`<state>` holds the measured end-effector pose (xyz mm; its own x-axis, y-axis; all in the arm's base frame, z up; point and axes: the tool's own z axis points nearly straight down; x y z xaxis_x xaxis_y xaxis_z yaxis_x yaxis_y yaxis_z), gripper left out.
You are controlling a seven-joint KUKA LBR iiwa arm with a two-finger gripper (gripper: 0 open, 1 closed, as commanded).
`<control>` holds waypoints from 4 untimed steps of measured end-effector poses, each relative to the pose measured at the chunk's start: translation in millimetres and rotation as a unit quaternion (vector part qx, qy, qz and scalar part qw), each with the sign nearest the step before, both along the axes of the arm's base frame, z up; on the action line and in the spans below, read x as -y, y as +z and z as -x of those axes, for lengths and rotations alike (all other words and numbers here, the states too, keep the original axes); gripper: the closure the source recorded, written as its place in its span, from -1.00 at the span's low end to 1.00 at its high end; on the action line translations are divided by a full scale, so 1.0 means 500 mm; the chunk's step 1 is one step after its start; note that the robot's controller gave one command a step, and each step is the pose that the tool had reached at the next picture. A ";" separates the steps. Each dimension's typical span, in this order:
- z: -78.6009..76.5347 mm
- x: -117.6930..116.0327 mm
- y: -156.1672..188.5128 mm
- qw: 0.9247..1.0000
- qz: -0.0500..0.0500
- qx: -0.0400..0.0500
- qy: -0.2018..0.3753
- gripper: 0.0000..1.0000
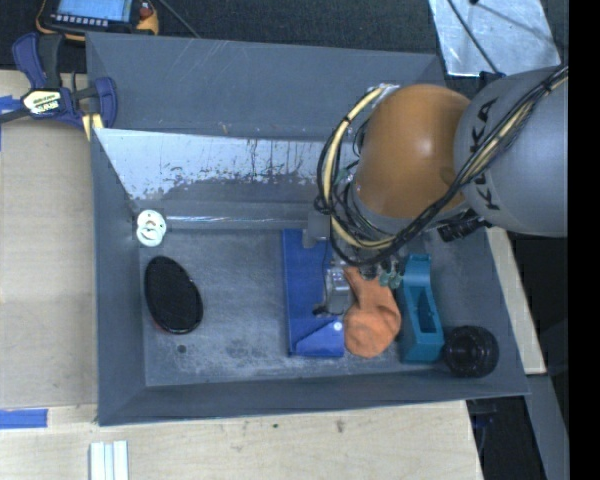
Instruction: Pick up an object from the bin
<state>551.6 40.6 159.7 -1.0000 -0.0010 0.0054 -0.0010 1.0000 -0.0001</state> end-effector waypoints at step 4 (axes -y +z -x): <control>0.110 0.019 -0.119 1.000 0.000 0.004 0.025 -1.00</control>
Offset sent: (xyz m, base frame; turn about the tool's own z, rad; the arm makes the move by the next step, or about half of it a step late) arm -0.0668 -0.0162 -0.0897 -0.1235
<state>496.5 30.8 100.2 -0.9987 -0.0503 -0.0033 -0.0503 0.9987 0.0003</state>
